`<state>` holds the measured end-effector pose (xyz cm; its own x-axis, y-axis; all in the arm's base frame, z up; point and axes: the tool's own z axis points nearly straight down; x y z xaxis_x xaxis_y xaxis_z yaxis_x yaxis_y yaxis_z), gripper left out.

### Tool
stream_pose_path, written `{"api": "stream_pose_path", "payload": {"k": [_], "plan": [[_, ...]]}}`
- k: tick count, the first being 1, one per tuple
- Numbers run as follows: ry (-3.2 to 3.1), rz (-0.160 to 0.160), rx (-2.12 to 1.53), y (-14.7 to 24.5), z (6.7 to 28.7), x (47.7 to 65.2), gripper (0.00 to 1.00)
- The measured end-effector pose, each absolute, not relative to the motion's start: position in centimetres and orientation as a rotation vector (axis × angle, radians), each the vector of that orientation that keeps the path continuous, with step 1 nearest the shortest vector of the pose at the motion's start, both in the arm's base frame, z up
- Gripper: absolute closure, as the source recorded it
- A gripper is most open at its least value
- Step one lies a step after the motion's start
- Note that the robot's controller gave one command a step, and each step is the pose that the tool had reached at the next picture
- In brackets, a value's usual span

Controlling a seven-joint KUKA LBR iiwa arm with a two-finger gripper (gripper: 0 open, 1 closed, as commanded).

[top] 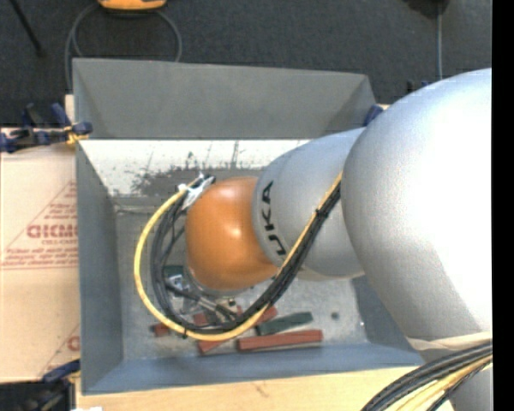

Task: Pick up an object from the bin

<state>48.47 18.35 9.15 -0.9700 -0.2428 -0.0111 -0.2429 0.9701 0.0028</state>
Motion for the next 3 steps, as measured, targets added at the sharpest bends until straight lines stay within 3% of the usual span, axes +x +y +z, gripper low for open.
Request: {"api": "stream_pose_path", "payload": {"k": [3], "plan": [[3.108, 0.007, -0.378, 18.36, 9.15, 48.47, 1.00]]}}
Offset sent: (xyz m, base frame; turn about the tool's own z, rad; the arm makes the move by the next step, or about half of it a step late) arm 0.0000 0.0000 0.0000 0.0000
